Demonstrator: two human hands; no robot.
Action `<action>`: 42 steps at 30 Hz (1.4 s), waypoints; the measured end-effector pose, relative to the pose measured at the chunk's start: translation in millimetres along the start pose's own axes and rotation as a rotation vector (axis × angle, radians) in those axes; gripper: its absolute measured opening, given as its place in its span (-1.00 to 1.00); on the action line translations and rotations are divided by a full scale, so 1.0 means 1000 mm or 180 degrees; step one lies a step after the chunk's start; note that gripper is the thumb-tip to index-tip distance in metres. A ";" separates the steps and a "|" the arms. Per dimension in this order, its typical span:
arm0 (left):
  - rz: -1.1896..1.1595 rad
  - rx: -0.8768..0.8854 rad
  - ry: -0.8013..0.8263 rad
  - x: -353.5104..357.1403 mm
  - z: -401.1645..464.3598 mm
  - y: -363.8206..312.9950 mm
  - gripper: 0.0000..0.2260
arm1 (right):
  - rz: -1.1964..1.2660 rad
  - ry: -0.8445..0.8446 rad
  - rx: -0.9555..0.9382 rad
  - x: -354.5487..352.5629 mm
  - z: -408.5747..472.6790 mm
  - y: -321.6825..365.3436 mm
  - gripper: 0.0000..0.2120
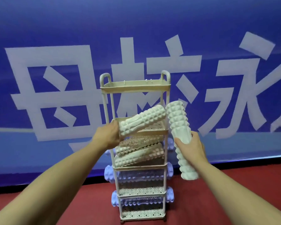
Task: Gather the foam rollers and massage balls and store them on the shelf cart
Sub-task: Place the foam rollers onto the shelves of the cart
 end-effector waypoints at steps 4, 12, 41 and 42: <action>0.0222 -0.0148 0.0017 0.002 0.020 0.012 -0.56 | -0.0540 -0.0006 -0.0232 0.005 0.013 0.008 -0.50; 0.0128 -0.0272 0.0137 0.029 0.064 0.010 -0.55 | -0.0974 0.0072 -0.0525 0.018 0.013 0.004 -0.48; -0.0602 0.0301 0.0790 0.150 0.173 -0.004 -0.34 | -0.0459 0.0942 -0.0721 0.083 0.039 -0.056 -0.35; -0.0609 0.0264 0.0768 0.151 0.172 -0.004 -0.34 | -0.0435 0.0939 -0.0731 0.085 0.039 -0.054 -0.34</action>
Point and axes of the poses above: each hand's wrist, its own z-axis towards the middle knuckle, its own x-axis out of the palm, y = z × x, the point moved 8 cm from there along z, towards the middle knuckle, and after that the axes turned 13 degrees about z, right-handed, at the moved point
